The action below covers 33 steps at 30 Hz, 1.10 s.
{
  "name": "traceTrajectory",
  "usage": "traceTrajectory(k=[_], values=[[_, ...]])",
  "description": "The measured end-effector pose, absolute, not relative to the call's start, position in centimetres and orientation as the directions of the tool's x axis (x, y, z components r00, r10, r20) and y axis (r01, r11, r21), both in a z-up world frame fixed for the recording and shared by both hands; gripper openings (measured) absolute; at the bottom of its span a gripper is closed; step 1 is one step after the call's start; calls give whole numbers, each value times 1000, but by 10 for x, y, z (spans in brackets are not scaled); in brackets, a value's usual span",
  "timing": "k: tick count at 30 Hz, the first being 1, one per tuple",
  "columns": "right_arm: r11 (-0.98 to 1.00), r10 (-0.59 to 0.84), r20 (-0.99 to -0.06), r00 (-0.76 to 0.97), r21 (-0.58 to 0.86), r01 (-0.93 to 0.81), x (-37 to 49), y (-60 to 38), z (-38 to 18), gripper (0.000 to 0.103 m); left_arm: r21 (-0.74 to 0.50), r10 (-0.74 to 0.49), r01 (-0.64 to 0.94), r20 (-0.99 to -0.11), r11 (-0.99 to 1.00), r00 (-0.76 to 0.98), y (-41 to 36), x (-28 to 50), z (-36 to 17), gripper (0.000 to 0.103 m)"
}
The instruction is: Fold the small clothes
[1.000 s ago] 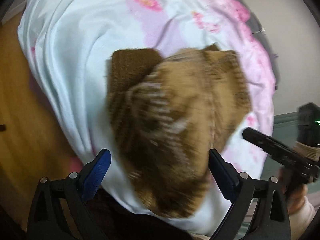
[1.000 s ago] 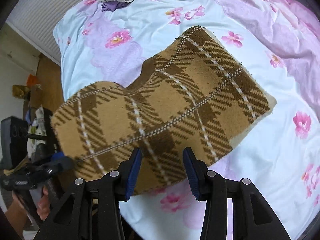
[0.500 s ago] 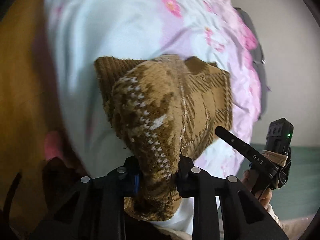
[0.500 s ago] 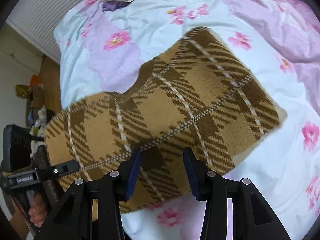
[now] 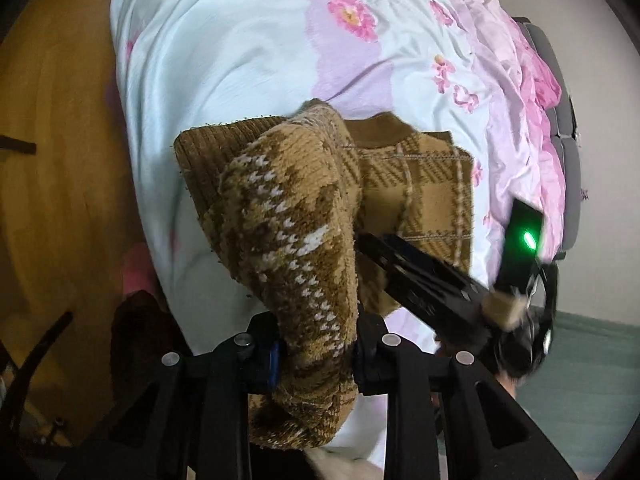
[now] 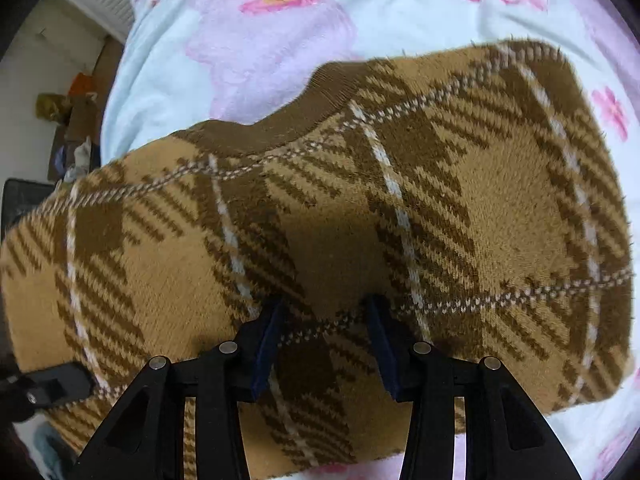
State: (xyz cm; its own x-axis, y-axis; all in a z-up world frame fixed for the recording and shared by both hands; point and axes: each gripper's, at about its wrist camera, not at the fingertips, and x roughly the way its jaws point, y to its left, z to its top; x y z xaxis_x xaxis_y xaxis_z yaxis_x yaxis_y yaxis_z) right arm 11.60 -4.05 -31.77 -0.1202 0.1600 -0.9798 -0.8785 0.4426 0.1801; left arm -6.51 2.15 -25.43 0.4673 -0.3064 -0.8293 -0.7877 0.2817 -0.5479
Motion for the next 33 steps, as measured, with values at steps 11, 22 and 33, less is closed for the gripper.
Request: traceTrajectory(k=[11, 22, 33], values=[[674, 274, -951, 145, 83, -734, 198, -164, -202, 45, -441, -363, -870, -865, 220, 347, 16, 57, -224, 28], [836, 273, -944, 184, 138, -531, 233, -250, -202, 45, -351, -453, -861, -876, 368, 163, -12, 198, -276, 52], [778, 504, -863, 42, 432, -456, 208, -249, -192, 75, -599, -583, -659, -759, 454, 289, 16, 207, -232, 70]])
